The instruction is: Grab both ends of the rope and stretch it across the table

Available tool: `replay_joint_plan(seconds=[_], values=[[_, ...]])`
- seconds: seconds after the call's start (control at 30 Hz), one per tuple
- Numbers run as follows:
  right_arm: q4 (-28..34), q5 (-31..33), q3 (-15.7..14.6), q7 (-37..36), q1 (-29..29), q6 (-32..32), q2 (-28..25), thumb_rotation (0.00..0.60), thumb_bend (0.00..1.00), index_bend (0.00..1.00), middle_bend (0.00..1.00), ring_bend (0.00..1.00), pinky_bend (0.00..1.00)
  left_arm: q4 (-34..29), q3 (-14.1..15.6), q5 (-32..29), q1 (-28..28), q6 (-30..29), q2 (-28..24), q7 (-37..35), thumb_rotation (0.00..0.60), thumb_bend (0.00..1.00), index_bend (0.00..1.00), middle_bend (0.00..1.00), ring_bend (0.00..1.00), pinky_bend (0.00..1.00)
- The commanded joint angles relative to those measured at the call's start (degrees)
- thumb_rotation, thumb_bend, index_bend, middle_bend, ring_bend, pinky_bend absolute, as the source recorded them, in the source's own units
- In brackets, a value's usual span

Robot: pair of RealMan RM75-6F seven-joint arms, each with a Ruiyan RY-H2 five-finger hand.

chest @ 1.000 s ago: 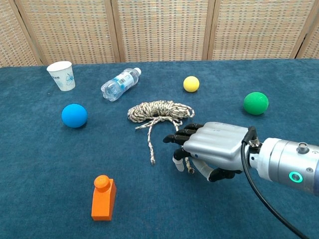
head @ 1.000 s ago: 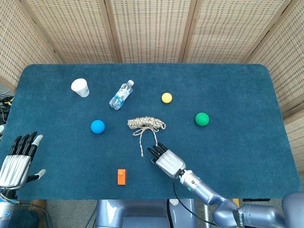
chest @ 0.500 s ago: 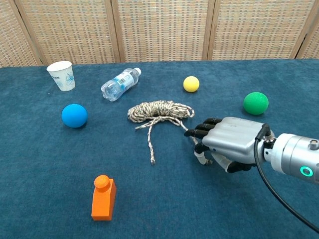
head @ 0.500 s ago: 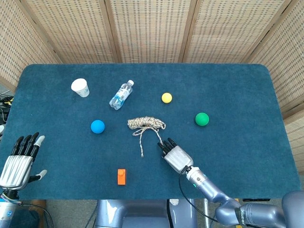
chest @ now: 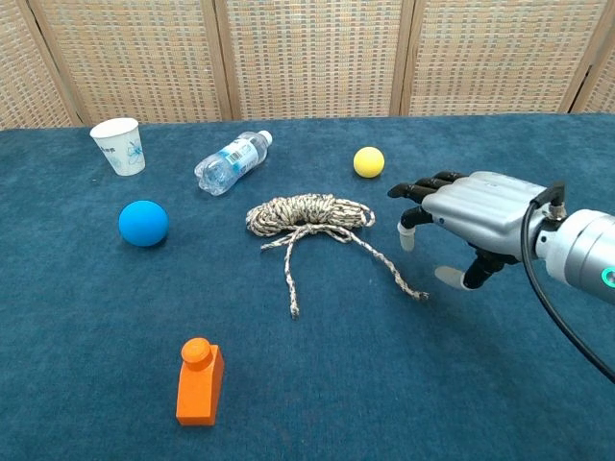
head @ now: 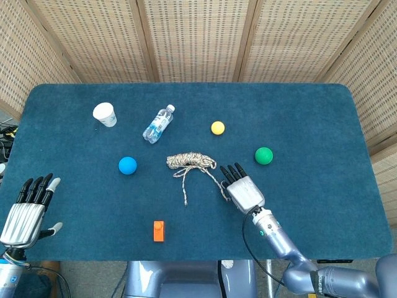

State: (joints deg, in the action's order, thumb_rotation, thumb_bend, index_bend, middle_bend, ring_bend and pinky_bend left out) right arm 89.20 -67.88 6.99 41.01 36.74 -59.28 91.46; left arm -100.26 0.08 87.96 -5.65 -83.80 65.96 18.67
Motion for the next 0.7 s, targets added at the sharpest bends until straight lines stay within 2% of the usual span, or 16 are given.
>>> replay_joint_plan(seconds=[0.03,0.4,0.7], values=[[1.92,7.11,2.87,-3.87,-1.67,-1.47,2.35,0.600,0.25,0.39,0.00,0.00,0.00,-0.05,0.07,0.16,0.06,-0.13,-0.04,-0.04,0.600,0.00,0.00,0.00,0.00,0.00],[1.21,19.80,5.48,-0.53,-0.35,-4.06,8.30,0.600,0.30,0.42,0.00,0.00,0.00,-0.01,0.01,-0.18,-0.08,0.29,-0.21,-0.30,0.600,0.00,0.00,0.00,0.00,0.00],[-1.63,22.09,5.39,0.25,0.72,-5.67,11.31,0.600,0.32,0.42,0.00,0.00,0.00,0.07,-0.04,-0.29,-0.13,0.36,-0.39,-0.75,0.600,0.00,0.00,0.00,0.00,0.00]])
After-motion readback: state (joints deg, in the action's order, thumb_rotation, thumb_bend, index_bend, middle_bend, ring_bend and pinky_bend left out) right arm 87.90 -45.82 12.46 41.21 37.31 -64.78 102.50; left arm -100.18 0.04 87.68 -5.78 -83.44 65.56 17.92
